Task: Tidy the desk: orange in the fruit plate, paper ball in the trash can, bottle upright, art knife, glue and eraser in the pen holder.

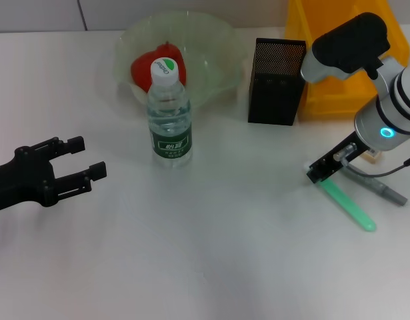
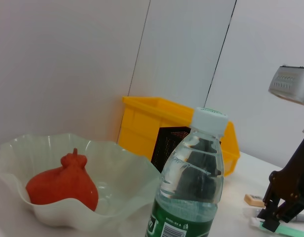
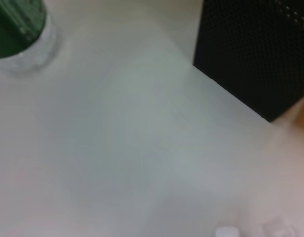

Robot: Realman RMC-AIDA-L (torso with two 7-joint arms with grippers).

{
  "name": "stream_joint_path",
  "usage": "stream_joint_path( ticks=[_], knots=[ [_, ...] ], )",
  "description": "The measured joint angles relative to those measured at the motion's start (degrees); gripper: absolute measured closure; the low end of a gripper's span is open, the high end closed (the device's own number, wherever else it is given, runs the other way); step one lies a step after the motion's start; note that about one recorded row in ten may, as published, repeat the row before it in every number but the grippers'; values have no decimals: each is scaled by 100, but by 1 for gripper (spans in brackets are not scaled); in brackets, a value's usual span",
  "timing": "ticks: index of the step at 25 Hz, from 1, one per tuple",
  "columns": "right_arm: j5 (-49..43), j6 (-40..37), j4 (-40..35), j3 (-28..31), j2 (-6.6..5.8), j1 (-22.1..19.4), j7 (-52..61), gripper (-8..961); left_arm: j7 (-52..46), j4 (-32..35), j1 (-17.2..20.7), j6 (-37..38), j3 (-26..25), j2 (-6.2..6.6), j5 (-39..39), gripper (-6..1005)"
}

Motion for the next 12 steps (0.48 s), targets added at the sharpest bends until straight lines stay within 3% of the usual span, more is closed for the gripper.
stream_joint_path(
  ticks=[7, 10, 11, 12],
  knots=[
    [438, -132, -483, 266, -31, -180, -309, 760, -3, 0, 8, 15, 0, 2, 0, 226],
    [959, -245, -1475, 950, -21, -526, -721, 751, -21, 0, 10, 39, -5, 3, 0, 227],
    [959, -245, -1475, 950, -21, -526, -721, 749, -21, 0, 10, 39, -5, 3, 0, 227],
    [1728, -135, -1899, 1479, -21, -753, -1200, 746, -56, 0, 16, 45, -17, 3, 0, 227]
  ],
)
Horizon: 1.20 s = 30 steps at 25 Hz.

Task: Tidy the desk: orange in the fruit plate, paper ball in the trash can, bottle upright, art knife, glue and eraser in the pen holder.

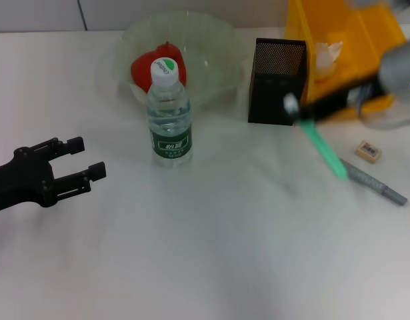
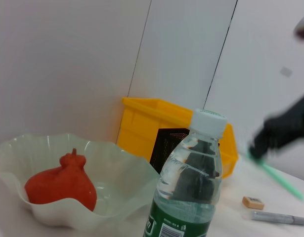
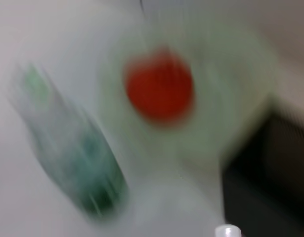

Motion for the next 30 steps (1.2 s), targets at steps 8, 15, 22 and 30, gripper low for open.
stream_joint_path(
  ticks=[8, 15, 22, 30],
  knots=[
    [4517, 1960, 1262, 1041, -8, -690, -3705, 723, -22, 9, 0, 8, 5, -35, 0, 227],
    [6589, 2130, 4047, 1531, -68, 122, -6390, 703, -23, 15, -30, 9, 10, -104, 0, 227],
    [6496, 2551, 5386, 1608, -227, 850, -6816, 682, 2, 40, -128, -3, -22, -130, 0, 226],
    [5628, 2837, 5486, 1400, -129, 938, -6363, 659, 5, 37, -148, -17, -27, -121, 0, 226]
  ],
)
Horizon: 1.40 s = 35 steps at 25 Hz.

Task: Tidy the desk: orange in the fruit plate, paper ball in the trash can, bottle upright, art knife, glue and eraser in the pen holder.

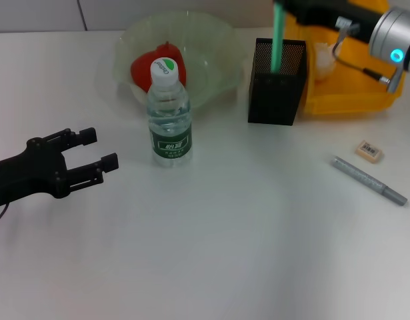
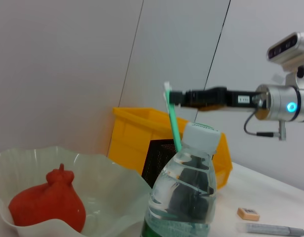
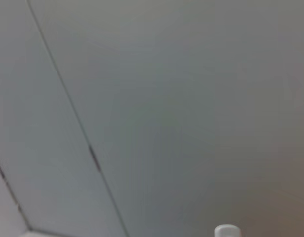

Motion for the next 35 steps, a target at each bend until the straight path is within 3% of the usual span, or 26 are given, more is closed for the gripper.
stream_joint_path(
  ticks=[12, 15, 17, 18, 20, 22, 23, 24, 27, 28, 31, 33, 34, 35],
  knots=[
    [-256, -227, -59, -172, 12, -53, 369, 625, 26, -13, 28, 18, 33, -11, 0, 226],
    [-281, -671, -148, -174, -68, -118, 411, 550, 23, -20, 37, 31, 46, -12, 0, 227],
    [-493, -1082, -492, -193, -194, -232, 721, 478, 22, -22, 41, 68, 51, -12, 0, 227],
    [-1010, -1453, -1140, -198, -329, -409, 1379, 442, 7, -24, 50, 139, 53, -12, 0, 227],
    [-1360, -1624, -1515, -194, -381, -491, 1763, 443, -5, -25, 54, 163, 54, -11, 0, 227],
    [-2310, -2086, -2489, -136, -453, -621, 2677, 443, -20, -26, 58, 181, 60, -11, 0, 227],
    [-3326, -2661, -3427, 2, -462, -661, 3466, 444, -26, -27, 59, 185, 81, -16, 0, 227],
    [-3326, -2661, -3427, 2, -462, -661, 3466, 444, -26, -27, 59, 185, 81, -16, 0, 227],
    [-4884, -3885, -4668, 272, -437, -536, 4451, 445, -54, -28, 41, 186, 126, -32, 0, 227],
    [-5799, -4561, -5237, 312, -415, -364, 4845, 446, -69, -28, 27, 185, 136, -40, 0, 227],
    [-6547, -4946, -5562, 298, -356, -241, 4995, 447, -89, -28, 6, 184, 163, -70, 0, 227],
    [-7571, -5080, -5708, 241, -173, -175, 5039, 448, -90, -28, 2, 173, 176, -78, 0, 227],
    [-7571, -5080, -5708, 241, -173, -175, 5039, 448, -90, -28, 2, 173, 176, -78, 0, 227],
    [-7916, -5004, -5644, 172, -76, -167, 5028, 448, -90, -29, -1, 140, 189, -83, 1, 227]
  ],
)
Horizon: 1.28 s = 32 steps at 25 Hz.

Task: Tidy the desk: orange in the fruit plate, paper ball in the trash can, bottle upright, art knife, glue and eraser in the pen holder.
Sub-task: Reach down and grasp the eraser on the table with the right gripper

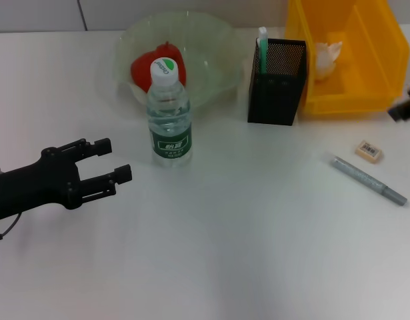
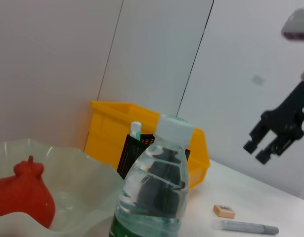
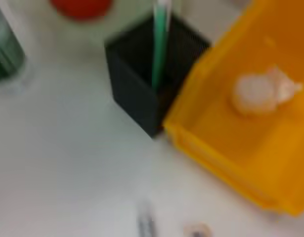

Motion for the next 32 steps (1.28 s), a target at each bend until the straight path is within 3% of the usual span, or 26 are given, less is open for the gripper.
stream_joint_path(
  ticks=[3, 8, 18, 32],
  knots=[
    [-619, 554, 389, -424, 176, -68, -25, 449, 0, 1, -1, -19, 4, -1, 4, 226],
    [-608, 1286, 1241, -819, 183, -82, 18, 451, 0, 0, -6, -53, 5, -11, 7, 226],
    [-618, 2143, 2692, -842, 165, 328, -6, 454, 0, 1, -59, -104, 6, -103, 78, 227],
    [-602, 2661, 3190, -851, 173, 422, -10, 453, 21, 0, -86, -229, 5, -186, 78, 226]
  ],
)
